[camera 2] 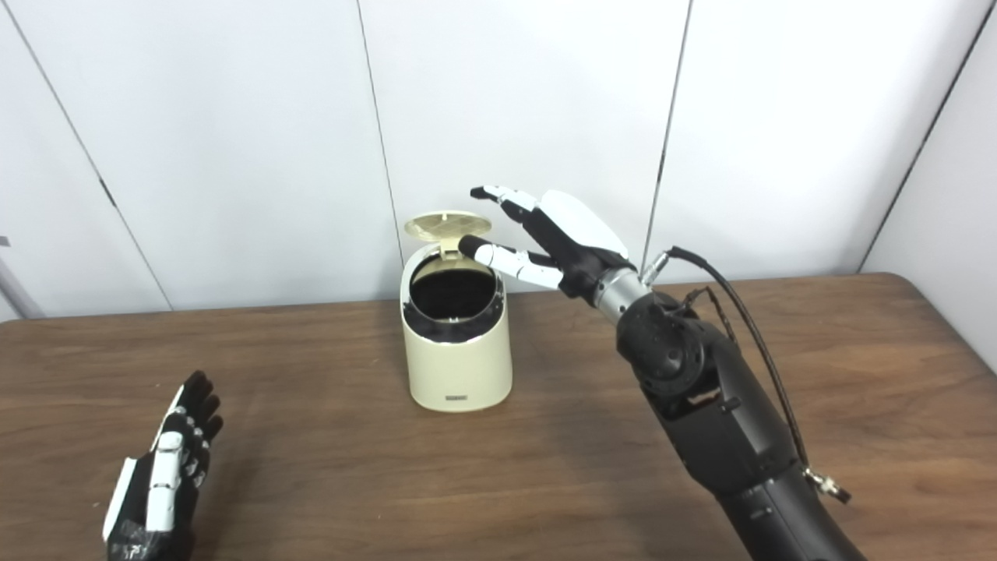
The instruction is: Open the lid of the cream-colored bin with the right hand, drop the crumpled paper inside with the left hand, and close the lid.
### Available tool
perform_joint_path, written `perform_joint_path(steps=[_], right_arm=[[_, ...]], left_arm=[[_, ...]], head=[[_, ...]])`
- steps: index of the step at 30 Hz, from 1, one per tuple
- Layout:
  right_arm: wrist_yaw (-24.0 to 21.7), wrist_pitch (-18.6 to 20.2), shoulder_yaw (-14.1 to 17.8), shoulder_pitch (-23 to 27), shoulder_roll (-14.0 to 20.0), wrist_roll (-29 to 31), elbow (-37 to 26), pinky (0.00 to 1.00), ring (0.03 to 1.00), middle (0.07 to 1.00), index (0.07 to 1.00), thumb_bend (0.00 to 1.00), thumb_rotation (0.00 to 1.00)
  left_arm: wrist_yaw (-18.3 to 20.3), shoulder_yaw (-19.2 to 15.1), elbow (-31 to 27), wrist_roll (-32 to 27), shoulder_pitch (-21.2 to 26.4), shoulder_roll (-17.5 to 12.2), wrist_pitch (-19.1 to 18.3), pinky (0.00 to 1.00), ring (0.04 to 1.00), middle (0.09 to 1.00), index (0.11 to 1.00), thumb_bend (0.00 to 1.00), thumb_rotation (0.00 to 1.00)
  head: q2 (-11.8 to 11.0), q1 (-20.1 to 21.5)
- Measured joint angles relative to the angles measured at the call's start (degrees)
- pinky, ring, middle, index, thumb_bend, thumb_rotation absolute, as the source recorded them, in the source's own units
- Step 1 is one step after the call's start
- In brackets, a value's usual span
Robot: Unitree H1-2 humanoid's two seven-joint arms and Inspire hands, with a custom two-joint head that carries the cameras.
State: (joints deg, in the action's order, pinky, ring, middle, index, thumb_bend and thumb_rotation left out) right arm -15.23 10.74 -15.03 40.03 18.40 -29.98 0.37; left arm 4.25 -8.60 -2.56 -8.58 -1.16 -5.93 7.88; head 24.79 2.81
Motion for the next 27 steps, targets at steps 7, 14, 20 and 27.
perform_joint_path(steps=[7,14,20,27], right_arm=[[-2.28,-0.11,-1.91,0.36,0.22,-1.05,-0.17,0.92,0.99,0.938,0.889,0.6,1.0],[-2.49,-1.65,-3.18,0.05,0.79,-3.03,-0.33,0.93,0.989,0.932,0.884,0.62,1.0],[-2.69,-2.84,-3.88,-1.13,1.05,-4.15,-1.19,0.93,0.991,0.934,0.878,0.61,1.0],[-4.32,-3.13,-4.17,-2.41,1.77,-4.43,-2.53,0.94,1.0,0.946,0.885,0.59,1.0]], left_arm=[[-0.27,0.05,-0.06,0.28,0.03,0.12,-0.01,1.0,1.0,1.0,1.0,0.4,0.97],[-0.7,0.05,-0.09,0.34,0.02,0.13,-0.01,1.0,1.0,1.0,1.0,0.39,0.98],[-0.72,0.07,-0.1,0.24,0.02,0.11,0.0,1.0,1.0,1.0,1.0,0.4,0.98],[-1.22,0.14,-0.13,0.29,0.02,0.11,-0.03,1.0,1.0,1.0,1.0,0.42,0.96]], head=[[0.61,-0.26],[0.88,-0.26],[1.14,-0.35],[1.67,-0.18]])
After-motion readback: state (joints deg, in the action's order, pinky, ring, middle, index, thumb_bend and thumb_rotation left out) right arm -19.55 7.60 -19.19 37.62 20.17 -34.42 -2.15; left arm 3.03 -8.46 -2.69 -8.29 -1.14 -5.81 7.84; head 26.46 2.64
